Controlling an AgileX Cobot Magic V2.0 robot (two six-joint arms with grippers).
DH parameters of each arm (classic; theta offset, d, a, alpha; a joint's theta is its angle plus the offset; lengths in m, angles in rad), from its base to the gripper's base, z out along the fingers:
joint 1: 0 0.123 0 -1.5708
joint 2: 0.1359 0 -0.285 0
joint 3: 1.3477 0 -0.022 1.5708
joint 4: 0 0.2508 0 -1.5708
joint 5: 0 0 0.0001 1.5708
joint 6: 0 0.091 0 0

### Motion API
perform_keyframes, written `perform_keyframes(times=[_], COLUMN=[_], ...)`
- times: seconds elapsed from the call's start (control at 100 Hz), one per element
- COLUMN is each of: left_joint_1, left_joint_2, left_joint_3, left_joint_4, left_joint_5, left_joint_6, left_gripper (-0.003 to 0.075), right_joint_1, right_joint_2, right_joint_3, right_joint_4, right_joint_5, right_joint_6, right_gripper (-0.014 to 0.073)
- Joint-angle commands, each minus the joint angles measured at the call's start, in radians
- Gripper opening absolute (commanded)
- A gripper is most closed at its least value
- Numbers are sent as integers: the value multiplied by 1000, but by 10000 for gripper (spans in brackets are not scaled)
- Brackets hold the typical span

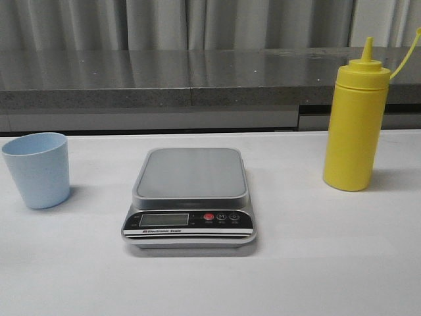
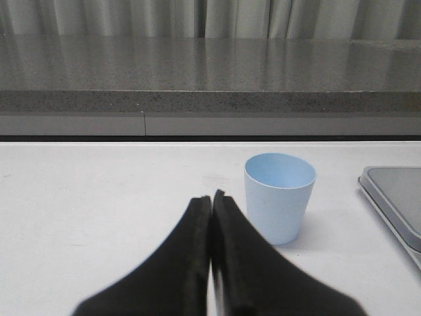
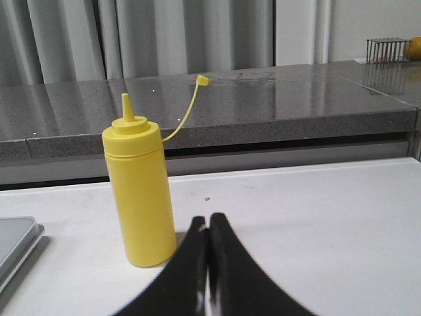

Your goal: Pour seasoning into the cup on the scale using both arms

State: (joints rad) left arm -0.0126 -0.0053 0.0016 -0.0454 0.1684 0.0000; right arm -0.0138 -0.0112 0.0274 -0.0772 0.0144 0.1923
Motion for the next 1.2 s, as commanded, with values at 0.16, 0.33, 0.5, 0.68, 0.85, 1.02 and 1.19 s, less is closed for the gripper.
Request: perform_keyframes(times=[0.16, 0.33, 0.5, 0.68, 0.85, 1.02, 1.19], left_joint_1=[1, 1, 1, 1, 1, 1, 1], left_joint_2=[-29, -29, -28, -28, 15, 134, 309], left_joint_3=[39, 39, 39, -2, -108, -246, -400], left_joint_4=[-2, -2, -2, -4, -4, -6, -6], left_joint_5=[-76, -97, -176, -168, -81, 54, 207], left_joint_6=[-8, -8, -8, -8, -8, -8, 0], left_gripper=[-20, -20, -20, -21, -21, -21, -21], right_joint_1=[2, 2, 2, 2, 2, 2, 2], right_joint_2=[-21, -21, -21, -21, -21, -21, -21], right_joint_3=[-18, -18, -18, -18, -18, -18, -18], right_joint_4=[-13, -13, -13, -13, -13, -13, -13], right_joint_5=[-72, -72, -72, -72, -72, -72, -72], right_joint_6=[-1, -1, -1, -1, -1, -1, -1], right_gripper=[-68, -68, -68, -68, -68, -68, -68])
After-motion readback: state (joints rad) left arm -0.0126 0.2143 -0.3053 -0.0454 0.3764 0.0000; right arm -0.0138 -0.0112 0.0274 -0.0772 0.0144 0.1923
